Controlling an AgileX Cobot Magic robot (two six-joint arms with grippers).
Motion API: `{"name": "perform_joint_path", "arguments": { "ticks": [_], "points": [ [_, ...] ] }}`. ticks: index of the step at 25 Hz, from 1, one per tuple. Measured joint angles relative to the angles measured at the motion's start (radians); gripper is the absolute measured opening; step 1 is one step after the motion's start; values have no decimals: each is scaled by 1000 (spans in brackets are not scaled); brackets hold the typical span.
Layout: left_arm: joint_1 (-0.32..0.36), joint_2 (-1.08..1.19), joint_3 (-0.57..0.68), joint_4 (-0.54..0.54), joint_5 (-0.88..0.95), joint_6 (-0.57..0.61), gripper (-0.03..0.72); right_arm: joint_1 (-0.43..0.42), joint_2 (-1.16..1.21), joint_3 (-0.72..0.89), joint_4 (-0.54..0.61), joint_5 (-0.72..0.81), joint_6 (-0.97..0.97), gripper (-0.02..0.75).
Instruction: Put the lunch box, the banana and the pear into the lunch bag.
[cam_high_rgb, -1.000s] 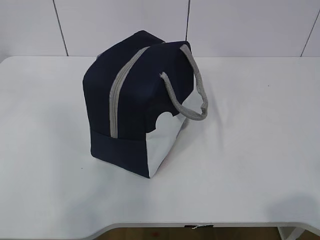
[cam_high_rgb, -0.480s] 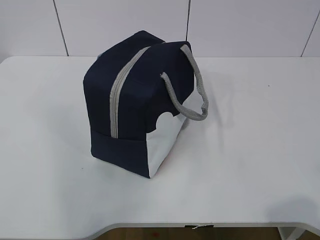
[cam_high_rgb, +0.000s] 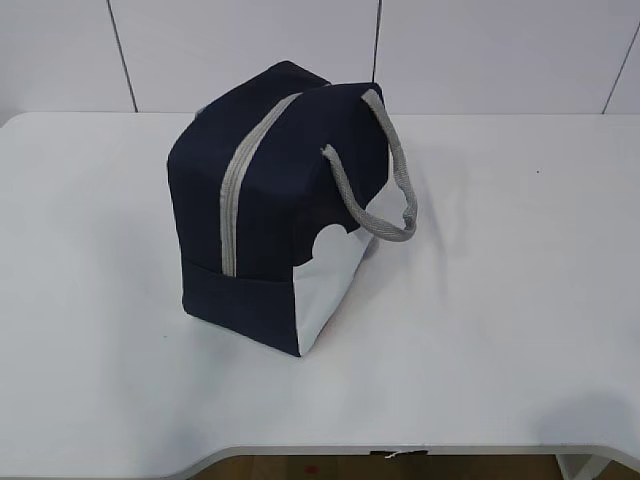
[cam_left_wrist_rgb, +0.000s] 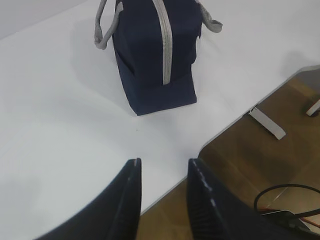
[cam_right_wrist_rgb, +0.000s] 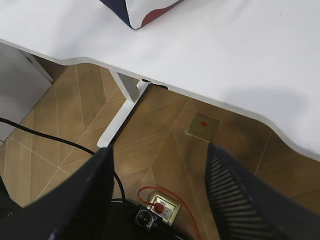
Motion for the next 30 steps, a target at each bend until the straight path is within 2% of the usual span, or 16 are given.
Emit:
{"name": "perform_joint_path", "arguments": {
  "ticks": [14,24,30],
  "points": [
    [0,-20,107,-2,-4,0,236,0,0,-21,10,0,-34,467],
    [0,-20,107,-2,-4,0,236,0,0,-42,-178,-2,-36,467],
    [0,-20,107,0,-18,0,236,0,0,-42,-270,-72,11,467]
  ]
}}
